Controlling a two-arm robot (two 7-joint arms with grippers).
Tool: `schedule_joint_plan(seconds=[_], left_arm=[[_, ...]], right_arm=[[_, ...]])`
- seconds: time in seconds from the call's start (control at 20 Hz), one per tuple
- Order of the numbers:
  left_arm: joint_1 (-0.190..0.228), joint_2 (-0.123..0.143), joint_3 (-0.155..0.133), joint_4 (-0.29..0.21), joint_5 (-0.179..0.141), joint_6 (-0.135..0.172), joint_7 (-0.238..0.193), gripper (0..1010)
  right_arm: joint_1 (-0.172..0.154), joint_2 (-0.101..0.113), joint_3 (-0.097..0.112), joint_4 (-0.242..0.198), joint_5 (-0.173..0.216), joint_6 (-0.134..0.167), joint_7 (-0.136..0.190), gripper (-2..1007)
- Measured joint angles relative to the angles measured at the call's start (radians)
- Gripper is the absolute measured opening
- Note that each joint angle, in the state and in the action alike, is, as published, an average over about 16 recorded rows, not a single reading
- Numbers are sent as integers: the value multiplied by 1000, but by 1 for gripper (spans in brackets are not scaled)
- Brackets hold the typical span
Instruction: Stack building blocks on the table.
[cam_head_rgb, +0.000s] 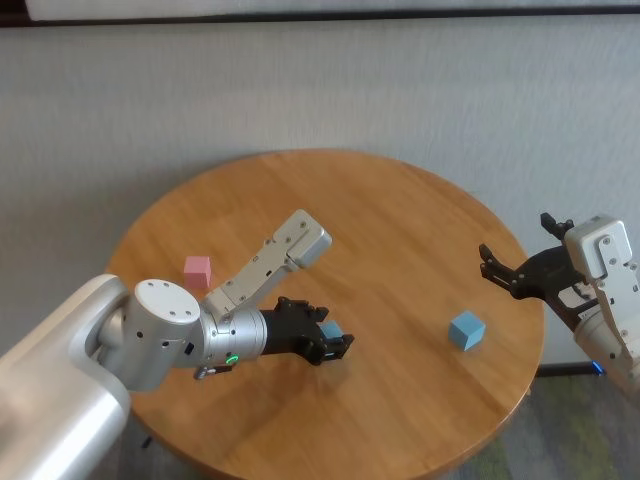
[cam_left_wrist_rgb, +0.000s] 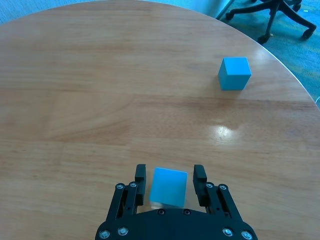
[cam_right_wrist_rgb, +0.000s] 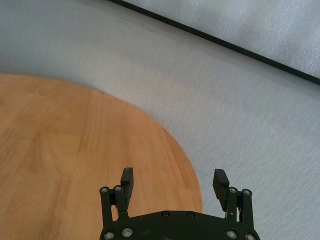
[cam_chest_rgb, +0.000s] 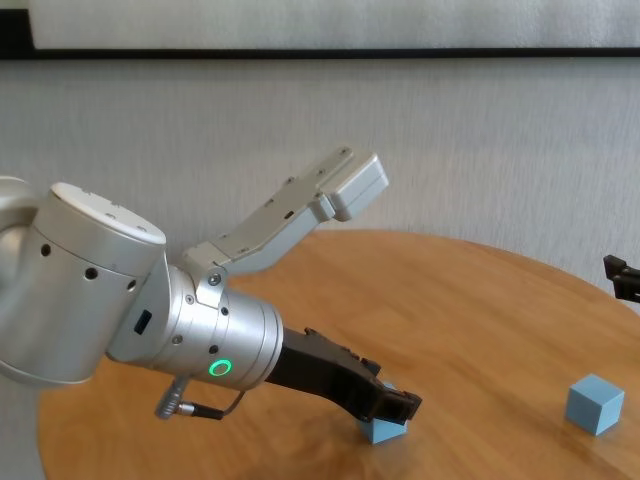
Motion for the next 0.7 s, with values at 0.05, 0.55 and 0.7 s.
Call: schedule_joint_plan(seconds=[0.05,0.55,0.7], left_arm=[[0,0,0,0,0,0,0,598],[34,19,-35,-64,-38,-40,1,892],[60,28,-60,-102,-60,-74,22,945]], right_arm=[[0,0,0,0,0,0,0,1005],[0,0,0,0,0,0,0,1005],[0,0,0,0,0,0,0,1005]])
